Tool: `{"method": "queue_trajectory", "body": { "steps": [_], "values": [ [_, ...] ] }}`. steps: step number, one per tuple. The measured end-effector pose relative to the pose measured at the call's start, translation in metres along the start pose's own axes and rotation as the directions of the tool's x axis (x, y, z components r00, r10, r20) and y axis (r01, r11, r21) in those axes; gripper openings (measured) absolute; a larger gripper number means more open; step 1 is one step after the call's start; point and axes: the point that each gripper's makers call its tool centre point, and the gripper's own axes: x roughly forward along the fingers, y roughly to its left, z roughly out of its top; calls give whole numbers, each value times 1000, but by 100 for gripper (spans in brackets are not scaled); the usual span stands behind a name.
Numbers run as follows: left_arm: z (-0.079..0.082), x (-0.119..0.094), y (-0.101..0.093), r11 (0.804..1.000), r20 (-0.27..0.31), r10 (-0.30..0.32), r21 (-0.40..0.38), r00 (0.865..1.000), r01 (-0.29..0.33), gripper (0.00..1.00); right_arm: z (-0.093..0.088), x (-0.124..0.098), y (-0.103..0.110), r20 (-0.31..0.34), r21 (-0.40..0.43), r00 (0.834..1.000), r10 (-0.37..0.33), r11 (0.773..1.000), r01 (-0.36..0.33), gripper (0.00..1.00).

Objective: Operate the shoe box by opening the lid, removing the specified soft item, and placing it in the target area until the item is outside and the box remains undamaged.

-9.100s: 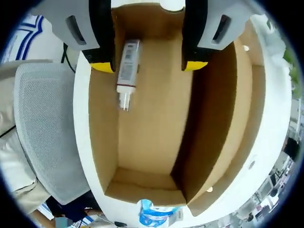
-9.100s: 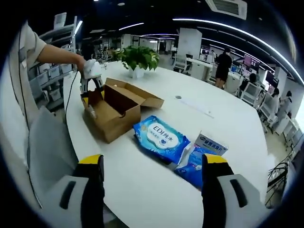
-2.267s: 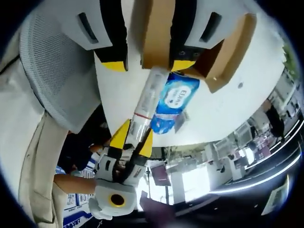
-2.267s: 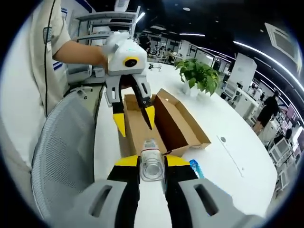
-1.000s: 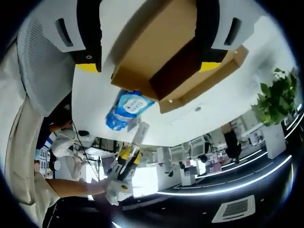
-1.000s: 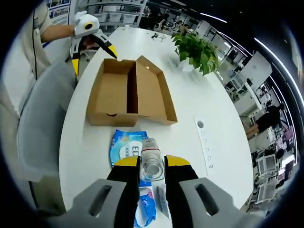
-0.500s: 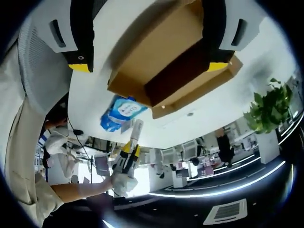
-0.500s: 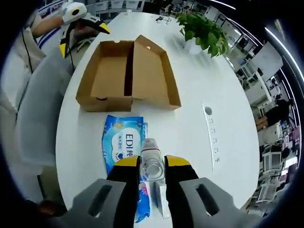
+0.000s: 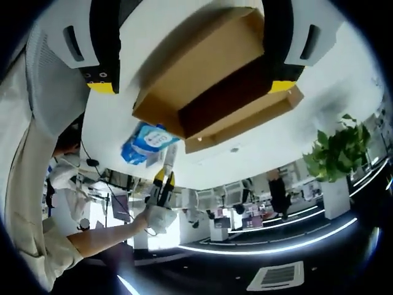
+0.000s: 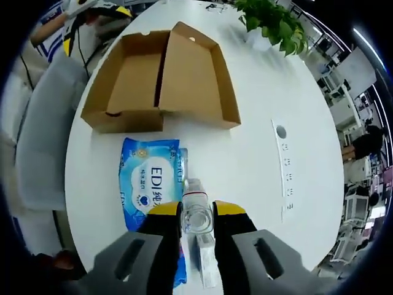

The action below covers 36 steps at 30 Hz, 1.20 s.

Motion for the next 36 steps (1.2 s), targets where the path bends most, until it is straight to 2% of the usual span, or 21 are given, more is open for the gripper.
{"method": "queue_trajectory", "body": {
  "steps": [12,14,18,24,26,36],
  "values": [
    [-15,-7,9,998,-30,43,-43,999,-44,100,-2,22,-10,-66,-28,998,17,999,-19,17],
    [-17,-7,9,998,-33,47,-47,998,-49,100,2,21,-12,-51,1,998,19,1000,-19,17],
    [-22,-9,12,996,-45,57,-59,997,-59,100,2,23,-18,-58,-16,998,20,1000,-21,17],
    [-28,-11,19,993,-59,79,-80,995,-83,99,1,24,-15,-70,-43,997,41,998,-44,18],
    [-30,-11,21,993,-66,83,-84,994,-88,98,1,24,-9,-67,-27,995,75,997,-77,17],
    [-38,-13,26,990,-84,95,-94,992,-102,98,2,25,-11,-75,-47,995,73,996,-76,18]
  ]
}}
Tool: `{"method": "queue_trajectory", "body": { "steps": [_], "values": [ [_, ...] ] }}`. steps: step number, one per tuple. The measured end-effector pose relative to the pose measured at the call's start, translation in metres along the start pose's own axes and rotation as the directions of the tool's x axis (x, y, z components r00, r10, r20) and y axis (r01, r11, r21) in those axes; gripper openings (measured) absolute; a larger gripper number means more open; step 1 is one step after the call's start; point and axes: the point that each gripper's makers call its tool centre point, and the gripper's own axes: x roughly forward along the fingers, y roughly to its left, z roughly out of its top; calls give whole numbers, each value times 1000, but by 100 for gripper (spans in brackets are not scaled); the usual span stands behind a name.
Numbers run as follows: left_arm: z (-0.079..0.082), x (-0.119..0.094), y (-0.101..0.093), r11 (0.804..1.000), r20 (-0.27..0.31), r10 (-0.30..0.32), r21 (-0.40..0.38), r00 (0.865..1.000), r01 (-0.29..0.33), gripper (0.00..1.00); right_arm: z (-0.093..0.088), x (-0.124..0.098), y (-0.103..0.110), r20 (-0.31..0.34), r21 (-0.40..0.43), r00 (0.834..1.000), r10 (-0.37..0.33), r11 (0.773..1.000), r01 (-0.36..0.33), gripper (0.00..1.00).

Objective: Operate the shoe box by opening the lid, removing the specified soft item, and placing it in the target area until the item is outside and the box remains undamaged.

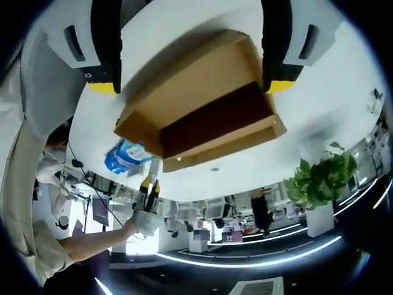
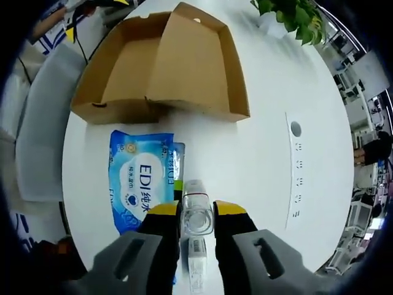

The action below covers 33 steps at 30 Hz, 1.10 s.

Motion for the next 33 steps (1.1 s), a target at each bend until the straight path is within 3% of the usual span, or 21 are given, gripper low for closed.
{"method": "queue_trajectory", "body": {
  "steps": [12,20,28,33],
  "values": [
    [-11,-2,19,998,-29,55,-35,998,-56,88,3,-1,-4,10,-13,1000,-22,1000,22,26],
    [-18,-4,24,996,-47,75,-41,996,-77,83,7,-2,-4,19,-21,999,-30,999,31,19],
    [-24,-5,26,995,-62,80,-49,995,-83,81,2,-4,-1,2,-108,1000,-5,994,5,18],
    [-25,-5,30,993,-62,92,-70,994,-96,77,5,-5,-1,17,-108,1000,-6,994,7,18]
  ]
}}
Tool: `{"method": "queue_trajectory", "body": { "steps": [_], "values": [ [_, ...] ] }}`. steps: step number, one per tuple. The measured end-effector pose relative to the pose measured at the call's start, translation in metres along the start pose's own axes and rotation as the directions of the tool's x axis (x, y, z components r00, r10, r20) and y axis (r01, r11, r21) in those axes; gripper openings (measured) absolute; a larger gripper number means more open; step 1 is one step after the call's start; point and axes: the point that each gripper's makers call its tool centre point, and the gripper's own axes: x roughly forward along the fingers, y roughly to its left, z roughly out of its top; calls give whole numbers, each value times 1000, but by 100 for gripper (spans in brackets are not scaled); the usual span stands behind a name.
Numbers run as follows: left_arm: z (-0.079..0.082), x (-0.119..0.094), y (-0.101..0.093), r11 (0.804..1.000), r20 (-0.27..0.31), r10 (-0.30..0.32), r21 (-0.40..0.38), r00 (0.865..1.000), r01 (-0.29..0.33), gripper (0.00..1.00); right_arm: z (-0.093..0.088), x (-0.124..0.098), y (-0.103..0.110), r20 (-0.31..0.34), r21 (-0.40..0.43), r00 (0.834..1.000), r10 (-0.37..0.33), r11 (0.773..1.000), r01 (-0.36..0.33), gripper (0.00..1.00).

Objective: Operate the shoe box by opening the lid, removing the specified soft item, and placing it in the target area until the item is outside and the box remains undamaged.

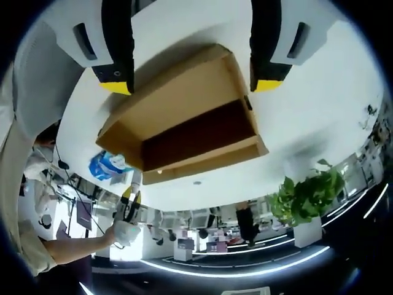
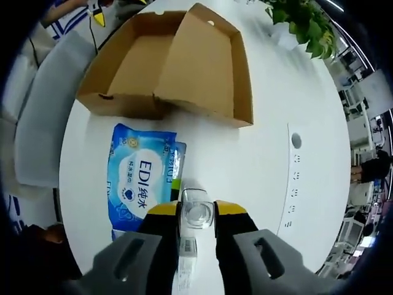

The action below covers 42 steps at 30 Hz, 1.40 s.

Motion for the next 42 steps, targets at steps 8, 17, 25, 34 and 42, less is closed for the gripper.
{"method": "queue_trajectory", "body": {
  "steps": [8,17,25,34,42],
  "values": [
    [-1,0,3,1000,-2,13,-16,1000,-13,74,4,2,-1,4,3,1000,-2,1000,2,18],
    [-5,0,9,999,-12,35,-30,999,-35,68,5,3,-2,1,118,1000,-13,993,13,18],
    [-7,0,12,998,-18,44,-36,999,-45,66,4,3,-3,-4,121,1000,-16,993,17,18],
    [-11,1,20,994,-35,82,-65,996,-84,55,13,-7,-5,29,155,999,-41,987,36,23],
    [-17,0,33,982,-56,132,-126,990,-138,40,41,-18,-14,120,251,988,-93,966,60,24]
  ]
}}
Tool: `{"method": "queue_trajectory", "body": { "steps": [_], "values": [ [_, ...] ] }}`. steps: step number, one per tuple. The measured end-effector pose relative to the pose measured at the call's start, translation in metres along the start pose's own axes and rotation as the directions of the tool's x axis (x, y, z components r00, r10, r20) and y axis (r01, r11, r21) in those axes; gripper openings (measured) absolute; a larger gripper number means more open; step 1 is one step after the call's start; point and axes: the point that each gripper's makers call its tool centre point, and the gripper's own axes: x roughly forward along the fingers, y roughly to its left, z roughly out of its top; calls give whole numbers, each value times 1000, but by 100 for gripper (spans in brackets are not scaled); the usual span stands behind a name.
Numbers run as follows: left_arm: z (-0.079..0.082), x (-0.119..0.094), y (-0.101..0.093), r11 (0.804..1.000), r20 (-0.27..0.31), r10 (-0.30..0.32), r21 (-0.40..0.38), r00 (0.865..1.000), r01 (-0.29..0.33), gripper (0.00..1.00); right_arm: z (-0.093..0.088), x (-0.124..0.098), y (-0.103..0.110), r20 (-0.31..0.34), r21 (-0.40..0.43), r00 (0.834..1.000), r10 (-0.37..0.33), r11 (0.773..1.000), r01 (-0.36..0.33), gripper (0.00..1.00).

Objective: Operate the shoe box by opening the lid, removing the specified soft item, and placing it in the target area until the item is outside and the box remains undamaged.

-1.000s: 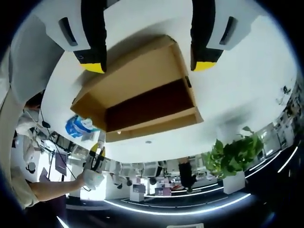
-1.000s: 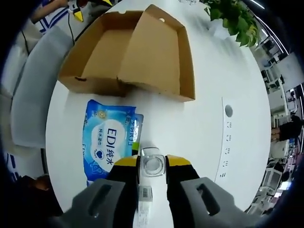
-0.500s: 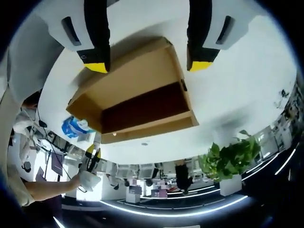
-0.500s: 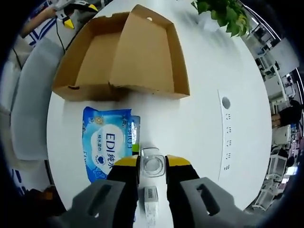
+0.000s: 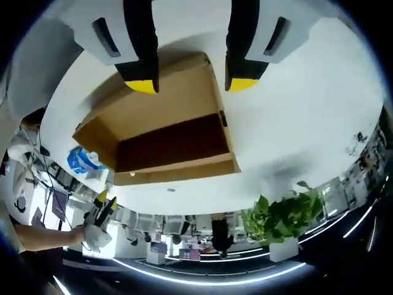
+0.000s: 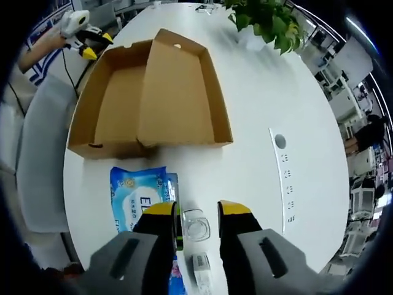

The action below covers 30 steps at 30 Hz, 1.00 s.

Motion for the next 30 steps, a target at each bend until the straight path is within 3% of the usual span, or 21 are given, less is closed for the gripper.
{"method": "queue_trajectory", "body": {
  "steps": [6,12,15,22,30],
  "values": [
    [-6,0,9,998,-14,34,-43,999,-35,34,23,1,-1,53,67,998,-32,997,28,22],
    [-10,1,16,993,-24,53,-104,998,-56,23,40,9,-4,77,187,995,-69,981,54,20],
    [-13,2,18,989,-30,58,-135,998,-61,17,44,14,-4,76,239,994,-75,969,55,15],
    [-16,4,19,983,-41,62,-173,997,-68,7,51,28,-10,67,359,991,-117,930,86,16],
    [-21,5,19,984,-55,69,-159,996,-77,3,52,43,-12,42,406,990,-133,908,105,14]
  ]
}}
